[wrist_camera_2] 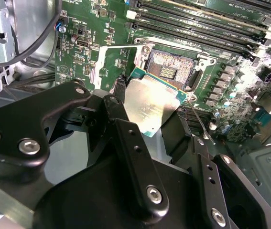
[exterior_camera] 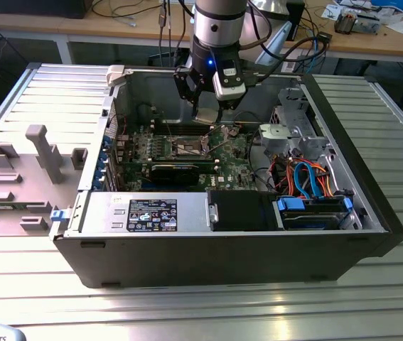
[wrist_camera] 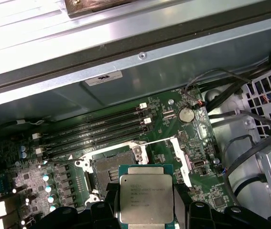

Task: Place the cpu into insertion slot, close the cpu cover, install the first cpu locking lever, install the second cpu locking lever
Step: 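Place the cpu into insertion slot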

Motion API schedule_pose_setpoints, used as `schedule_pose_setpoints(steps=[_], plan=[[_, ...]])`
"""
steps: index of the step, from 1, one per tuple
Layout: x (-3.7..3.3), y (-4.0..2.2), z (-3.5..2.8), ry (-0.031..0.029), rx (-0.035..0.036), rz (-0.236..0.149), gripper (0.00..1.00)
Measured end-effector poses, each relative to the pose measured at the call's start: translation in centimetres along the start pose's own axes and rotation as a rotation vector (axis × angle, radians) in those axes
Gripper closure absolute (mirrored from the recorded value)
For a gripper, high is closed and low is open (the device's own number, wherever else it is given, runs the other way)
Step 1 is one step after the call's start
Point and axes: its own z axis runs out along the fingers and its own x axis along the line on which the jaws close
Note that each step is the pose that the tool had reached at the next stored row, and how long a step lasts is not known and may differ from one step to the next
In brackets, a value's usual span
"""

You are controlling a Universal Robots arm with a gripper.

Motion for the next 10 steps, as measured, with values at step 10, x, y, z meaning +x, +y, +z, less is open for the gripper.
schedule_pose_setpoints(steps=[10], plan=[[0.0, 0.0, 0.04, -0.0007, -0.0001, 0.007, 0.46]])
